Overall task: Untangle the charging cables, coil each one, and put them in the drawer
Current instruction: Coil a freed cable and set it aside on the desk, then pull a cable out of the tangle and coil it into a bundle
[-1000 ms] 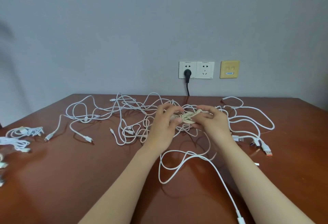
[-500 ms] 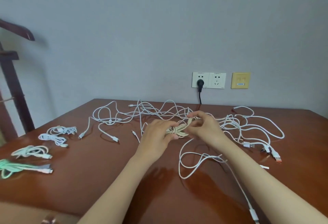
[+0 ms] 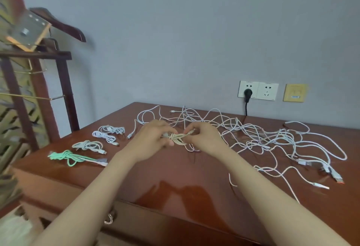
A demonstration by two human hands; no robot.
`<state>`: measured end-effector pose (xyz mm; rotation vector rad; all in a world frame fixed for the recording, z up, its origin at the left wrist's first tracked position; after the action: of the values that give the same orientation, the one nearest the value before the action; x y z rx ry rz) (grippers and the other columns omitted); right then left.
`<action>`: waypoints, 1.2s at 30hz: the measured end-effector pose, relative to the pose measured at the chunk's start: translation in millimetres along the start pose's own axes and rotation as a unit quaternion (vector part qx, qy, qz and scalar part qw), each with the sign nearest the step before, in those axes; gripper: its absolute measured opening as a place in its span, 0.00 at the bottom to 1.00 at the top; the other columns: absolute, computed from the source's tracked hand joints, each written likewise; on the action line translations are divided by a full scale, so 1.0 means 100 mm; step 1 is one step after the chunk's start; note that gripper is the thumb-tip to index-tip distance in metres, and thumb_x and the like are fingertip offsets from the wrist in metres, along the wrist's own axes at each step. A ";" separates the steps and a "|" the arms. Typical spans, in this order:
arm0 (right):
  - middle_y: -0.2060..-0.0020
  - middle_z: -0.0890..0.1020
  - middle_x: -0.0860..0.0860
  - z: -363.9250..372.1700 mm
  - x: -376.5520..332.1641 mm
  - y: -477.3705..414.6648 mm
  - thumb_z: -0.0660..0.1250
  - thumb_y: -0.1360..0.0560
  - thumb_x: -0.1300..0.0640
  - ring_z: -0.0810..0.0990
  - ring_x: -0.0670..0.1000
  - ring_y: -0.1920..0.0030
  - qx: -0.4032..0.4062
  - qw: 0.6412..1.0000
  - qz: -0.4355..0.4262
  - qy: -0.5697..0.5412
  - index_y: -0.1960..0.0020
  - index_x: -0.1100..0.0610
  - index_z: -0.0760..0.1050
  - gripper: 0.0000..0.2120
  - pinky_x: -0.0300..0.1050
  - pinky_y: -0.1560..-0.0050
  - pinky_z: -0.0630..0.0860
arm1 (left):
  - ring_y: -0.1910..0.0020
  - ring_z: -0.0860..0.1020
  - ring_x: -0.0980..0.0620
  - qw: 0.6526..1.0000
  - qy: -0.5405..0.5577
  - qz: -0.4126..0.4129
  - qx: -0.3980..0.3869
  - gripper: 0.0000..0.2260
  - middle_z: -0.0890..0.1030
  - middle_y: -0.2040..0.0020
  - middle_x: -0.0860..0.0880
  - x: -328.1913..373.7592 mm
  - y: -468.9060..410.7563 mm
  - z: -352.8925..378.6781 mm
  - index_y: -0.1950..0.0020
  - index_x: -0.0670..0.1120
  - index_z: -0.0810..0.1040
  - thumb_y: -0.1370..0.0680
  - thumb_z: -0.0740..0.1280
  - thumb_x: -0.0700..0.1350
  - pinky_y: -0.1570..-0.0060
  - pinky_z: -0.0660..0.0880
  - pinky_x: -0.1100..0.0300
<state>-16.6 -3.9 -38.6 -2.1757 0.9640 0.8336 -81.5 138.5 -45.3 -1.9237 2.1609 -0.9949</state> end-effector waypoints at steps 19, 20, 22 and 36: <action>0.50 0.77 0.51 1.45 -0.17 0.26 0.62 0.25 0.53 0.76 0.53 0.48 -0.123 0.988 -0.033 0.088 0.48 0.48 0.76 0.08 0.44 0.49 0.70 | 0.51 0.77 0.51 0.935 -0.162 -0.201 -0.245 0.16 0.81 0.52 0.51 -0.61 0.80 -0.40 0.44 0.49 0.82 0.32 0.75 0.41 0.51 0.71 0.61; 0.48 0.75 0.52 1.46 -0.17 0.25 0.62 0.25 0.52 0.76 0.54 0.47 -0.130 0.987 -0.035 0.084 0.46 0.48 0.76 0.09 0.45 0.47 0.70 | 0.48 0.77 0.50 0.928 -0.173 -0.211 -0.253 0.17 0.81 0.49 0.51 -0.60 0.78 -0.41 0.43 0.49 0.81 0.31 0.75 0.41 0.49 0.71 0.60; 0.48 0.73 0.51 1.45 -0.17 0.23 0.64 0.25 0.51 0.76 0.54 0.45 -0.153 0.986 -0.030 0.060 0.43 0.48 0.75 0.11 0.46 0.43 0.71 | 0.44 0.77 0.49 0.916 -0.193 -0.217 -0.276 0.20 0.80 0.43 0.50 -0.58 0.76 -0.42 0.39 0.49 0.79 0.31 0.74 0.41 0.46 0.71 0.60; 0.56 0.78 0.49 0.12 0.22 0.12 0.62 0.24 0.61 0.74 0.48 0.54 -0.115 0.986 -0.001 0.124 0.55 0.51 0.77 0.08 0.37 0.58 0.65 | 0.39 0.74 0.48 0.941 -0.121 -0.130 -0.287 0.16 0.77 0.39 0.48 0.26 0.07 -0.18 0.37 0.47 0.76 0.24 0.69 0.44 0.46 0.67 0.61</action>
<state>-17.4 -10.7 -65.3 -2.5256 1.0257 0.7133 -101.3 122.2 -25.7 -2.4622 2.2514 -0.1100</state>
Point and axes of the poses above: each hand's wrist, its own y-axis away from the middle knuckle, its own z-axis out of the palm, x = y × z, the point moved 4 cm from there along -y, towards the middle knuckle
